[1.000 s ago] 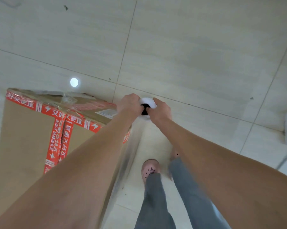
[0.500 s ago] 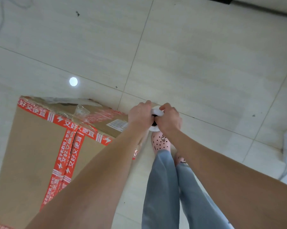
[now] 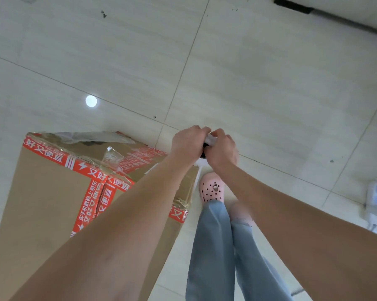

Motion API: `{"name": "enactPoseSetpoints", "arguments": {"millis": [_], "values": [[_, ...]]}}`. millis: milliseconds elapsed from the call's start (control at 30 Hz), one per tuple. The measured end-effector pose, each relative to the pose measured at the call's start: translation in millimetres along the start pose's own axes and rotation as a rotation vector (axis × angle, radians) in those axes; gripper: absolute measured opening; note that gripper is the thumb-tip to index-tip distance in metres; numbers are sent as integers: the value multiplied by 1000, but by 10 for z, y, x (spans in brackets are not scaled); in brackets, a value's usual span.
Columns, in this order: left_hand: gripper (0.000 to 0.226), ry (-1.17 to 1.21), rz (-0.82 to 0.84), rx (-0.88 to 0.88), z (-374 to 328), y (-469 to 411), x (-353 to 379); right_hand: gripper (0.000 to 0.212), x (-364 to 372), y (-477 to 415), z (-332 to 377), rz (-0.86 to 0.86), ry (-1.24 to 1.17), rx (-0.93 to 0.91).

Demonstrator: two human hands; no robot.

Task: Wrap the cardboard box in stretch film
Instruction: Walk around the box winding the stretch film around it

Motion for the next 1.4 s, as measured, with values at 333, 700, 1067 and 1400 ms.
{"name": "enactPoseSetpoints", "arguments": {"millis": [333, 700, 1067, 1400], "values": [[13, 361, -115, -350, 703, 162, -135, 47, 69, -7, 381, 33, 99, 0], [24, 572, -170, -597, 1545, 422, -198, 40, 511, 8, 1202, 148, 62, -59], [24, 352, -153, -432, 1553, 292, -421, 38, 614, 65, 1657, 109, 362, -316], [27, 371, -204, -488, 1694, 104, -643, 34, 573, -151, 1802, 135, 330, -190]]}}
Point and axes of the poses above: each hand's wrist, its own y-axis away from the middle knuckle, its own x-axis out of the palm, z = x × y, the point moved 10 cm from there along -y, towards the middle knuckle, and after that the axes turned 13 degrees about x, right-handed, at the moved point
